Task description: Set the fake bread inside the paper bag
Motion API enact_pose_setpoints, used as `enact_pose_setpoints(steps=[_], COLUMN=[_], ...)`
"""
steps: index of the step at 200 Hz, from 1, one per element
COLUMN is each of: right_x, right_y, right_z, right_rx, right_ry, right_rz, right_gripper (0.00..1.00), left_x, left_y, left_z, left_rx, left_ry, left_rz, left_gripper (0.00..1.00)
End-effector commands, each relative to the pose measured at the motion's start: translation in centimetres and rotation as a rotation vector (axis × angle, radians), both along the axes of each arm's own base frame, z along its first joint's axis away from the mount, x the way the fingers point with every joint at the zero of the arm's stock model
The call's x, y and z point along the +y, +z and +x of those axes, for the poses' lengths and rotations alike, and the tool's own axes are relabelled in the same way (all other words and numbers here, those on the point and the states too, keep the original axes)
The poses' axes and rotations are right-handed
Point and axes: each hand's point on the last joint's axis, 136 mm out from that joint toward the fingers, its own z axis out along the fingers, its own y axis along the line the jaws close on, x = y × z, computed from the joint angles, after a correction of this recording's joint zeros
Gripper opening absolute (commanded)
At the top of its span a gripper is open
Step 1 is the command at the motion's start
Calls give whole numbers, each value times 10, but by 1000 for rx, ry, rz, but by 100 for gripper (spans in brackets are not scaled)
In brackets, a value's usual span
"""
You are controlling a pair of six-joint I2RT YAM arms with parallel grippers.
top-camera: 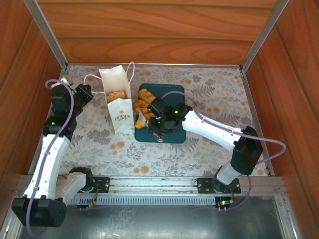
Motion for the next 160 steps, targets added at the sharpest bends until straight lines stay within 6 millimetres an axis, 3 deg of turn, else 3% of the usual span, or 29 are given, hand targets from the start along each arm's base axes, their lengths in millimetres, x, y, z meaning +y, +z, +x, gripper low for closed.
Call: enact_pose_setpoints(steps=[1,56,61,103,160], right_x=[13,18,20,18,9], right_y=[8,0,-12,-21,-22], right_z=[4,9,8,9,8], right_rx=[-10,-3,17,32,21], right_ry=[-4,-9,-8,-20,-58], right_rz=[35,21,-7,-31,-33], right_gripper=[56,56,56,54,41], left_x=[1,1,1,1,1], left_y=[2,-1,-1,0,0], left_z=[-2,-4,-5,-5,-5], left_rx=[-20,-17,-16,-19,-19], left_ry=[-1,0,0,1,1], left_rz=[-9,-15,-15,-11,-11], left_gripper=[0,0,0,0,0])
